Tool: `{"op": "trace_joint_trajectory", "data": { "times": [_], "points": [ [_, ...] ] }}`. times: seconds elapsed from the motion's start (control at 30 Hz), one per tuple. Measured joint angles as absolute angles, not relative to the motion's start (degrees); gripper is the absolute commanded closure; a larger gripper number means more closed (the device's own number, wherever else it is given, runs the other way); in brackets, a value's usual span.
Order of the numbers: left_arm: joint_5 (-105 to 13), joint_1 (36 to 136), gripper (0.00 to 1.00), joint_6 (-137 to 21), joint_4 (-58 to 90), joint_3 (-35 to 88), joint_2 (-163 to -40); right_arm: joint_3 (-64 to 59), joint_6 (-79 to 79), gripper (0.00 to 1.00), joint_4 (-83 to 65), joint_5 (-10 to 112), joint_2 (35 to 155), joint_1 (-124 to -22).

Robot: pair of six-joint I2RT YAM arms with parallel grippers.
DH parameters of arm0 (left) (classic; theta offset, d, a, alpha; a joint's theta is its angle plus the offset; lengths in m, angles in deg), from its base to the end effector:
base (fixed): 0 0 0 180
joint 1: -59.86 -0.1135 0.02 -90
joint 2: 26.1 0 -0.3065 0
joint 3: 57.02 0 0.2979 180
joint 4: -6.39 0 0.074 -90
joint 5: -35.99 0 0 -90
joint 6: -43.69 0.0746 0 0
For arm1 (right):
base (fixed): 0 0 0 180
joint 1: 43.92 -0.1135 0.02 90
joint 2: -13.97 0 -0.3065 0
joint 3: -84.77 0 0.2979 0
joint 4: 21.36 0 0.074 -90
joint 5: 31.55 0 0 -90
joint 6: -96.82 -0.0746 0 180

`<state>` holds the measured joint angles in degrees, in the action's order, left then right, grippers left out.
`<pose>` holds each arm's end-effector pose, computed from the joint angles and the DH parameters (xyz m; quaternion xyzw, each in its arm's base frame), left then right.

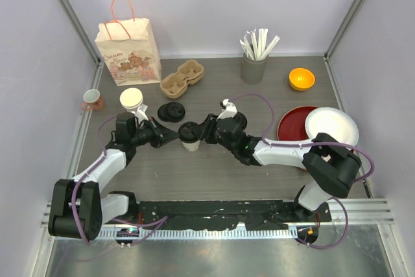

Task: Pack the takeout coffee

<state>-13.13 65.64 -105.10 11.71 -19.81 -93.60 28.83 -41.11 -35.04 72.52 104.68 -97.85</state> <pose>0.2597 -0.0754 0.1705 -0.2291 0.8171 -0.4913 0.1961 0.2532 0.3167 0.1974 0.0264 0.8209 0.3723 0.4323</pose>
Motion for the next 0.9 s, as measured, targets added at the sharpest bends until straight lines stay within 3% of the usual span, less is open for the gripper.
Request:
{"op": "trace_joint_trajectory", "data": {
  "times": [0.8,0.9],
  "points": [
    [-13.8,66.1,1.00,-87.7,9.5,-14.4,-97.7,32.3,-41.5,0.59,-40.5,73.5,103.6,-98.0],
    [-14.0,66.1,0.90,-85.8,9.7,-11.9,-100.2,31.6,-41.6,0.60,-40.6,74.4,104.2,-97.9]
  ]
}}
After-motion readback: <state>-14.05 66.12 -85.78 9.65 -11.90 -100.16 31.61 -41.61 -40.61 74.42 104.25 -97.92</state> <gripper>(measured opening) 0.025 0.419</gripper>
